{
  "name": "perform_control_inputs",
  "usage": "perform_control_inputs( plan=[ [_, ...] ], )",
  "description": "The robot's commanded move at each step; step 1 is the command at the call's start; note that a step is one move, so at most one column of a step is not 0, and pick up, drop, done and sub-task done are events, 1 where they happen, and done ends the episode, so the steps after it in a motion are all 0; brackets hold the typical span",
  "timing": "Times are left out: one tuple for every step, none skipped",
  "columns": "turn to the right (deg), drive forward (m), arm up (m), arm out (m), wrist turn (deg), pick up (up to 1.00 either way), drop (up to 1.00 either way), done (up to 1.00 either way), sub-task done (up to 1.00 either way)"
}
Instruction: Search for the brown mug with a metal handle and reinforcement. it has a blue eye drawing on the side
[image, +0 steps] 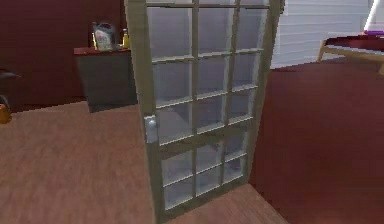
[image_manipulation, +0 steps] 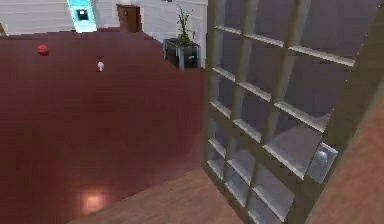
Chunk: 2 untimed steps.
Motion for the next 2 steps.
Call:
perform_control_inputs(
  plan=[
    [45.0, 0.00, 0.00, 0.00, 0.0, 0.00, 0.00, 0.00, 0.00],
    [30.0, 0.00, 0.00, 0.00, 0.0, 0.00, 0.00, 0.00, 0.00]
  ],
)
